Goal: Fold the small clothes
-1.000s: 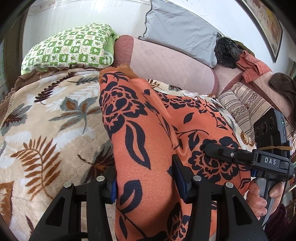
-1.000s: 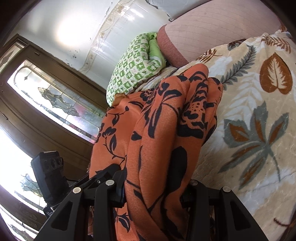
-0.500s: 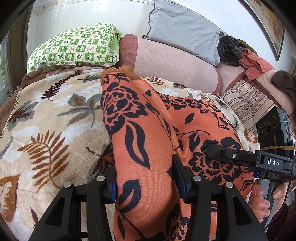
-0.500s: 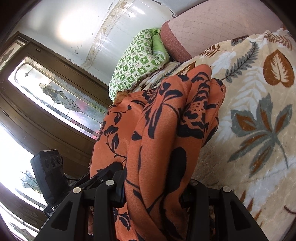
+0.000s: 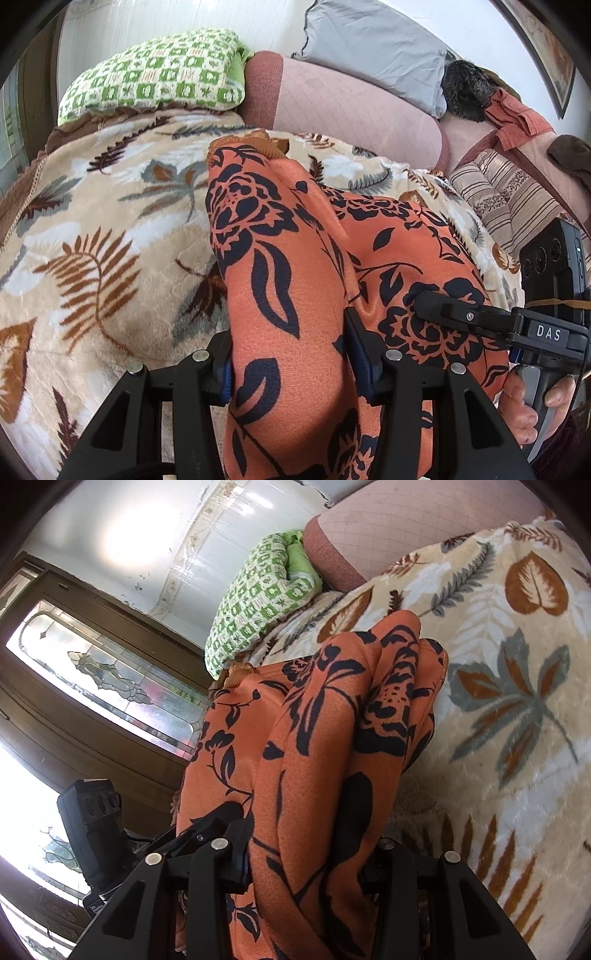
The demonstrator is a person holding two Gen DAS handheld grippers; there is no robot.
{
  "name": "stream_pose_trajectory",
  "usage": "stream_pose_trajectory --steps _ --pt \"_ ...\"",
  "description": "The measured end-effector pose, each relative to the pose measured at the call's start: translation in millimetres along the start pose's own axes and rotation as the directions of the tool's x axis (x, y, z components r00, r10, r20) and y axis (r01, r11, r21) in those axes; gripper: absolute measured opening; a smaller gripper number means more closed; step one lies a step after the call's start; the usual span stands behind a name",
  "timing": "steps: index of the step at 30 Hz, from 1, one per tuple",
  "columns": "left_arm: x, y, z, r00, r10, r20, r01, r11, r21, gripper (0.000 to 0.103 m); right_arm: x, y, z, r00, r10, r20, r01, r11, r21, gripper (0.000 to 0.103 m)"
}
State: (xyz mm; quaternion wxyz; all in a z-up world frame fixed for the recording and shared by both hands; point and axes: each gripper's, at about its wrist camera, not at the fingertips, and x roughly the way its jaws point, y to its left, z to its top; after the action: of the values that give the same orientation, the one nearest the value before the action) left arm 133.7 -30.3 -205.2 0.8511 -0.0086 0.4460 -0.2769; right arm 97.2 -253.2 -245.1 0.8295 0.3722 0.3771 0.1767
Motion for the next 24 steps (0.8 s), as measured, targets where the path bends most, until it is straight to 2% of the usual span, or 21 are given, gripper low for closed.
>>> stream_pose_trajectory --steps 11,16,22,24 --pt "29 0 -10 0.997 0.047 -0.065 -0.046 0.999 0.015 0.051 19 -25 -7 0.998 -0.051 -0.026 0.053 0.997 0.056 0.041" --pt "35 6 -11 0.995 0.041 -0.089 -0.043 0.999 -0.019 0.054 23 -39 -6 0.997 -0.066 -0.042 0.069 0.995 0.078 0.041" --pt "44 15 -12 0.993 0.03 -0.11 -0.037 0.997 -0.062 0.065 27 -53 -5 0.994 -0.063 -0.084 0.073 0.989 0.125 0.048" --pt "48 17 -14 0.991 0.052 -0.12 -0.06 0.996 -0.061 0.076 29 -55 -5 0.993 -0.068 -0.095 0.08 0.989 0.126 0.05"
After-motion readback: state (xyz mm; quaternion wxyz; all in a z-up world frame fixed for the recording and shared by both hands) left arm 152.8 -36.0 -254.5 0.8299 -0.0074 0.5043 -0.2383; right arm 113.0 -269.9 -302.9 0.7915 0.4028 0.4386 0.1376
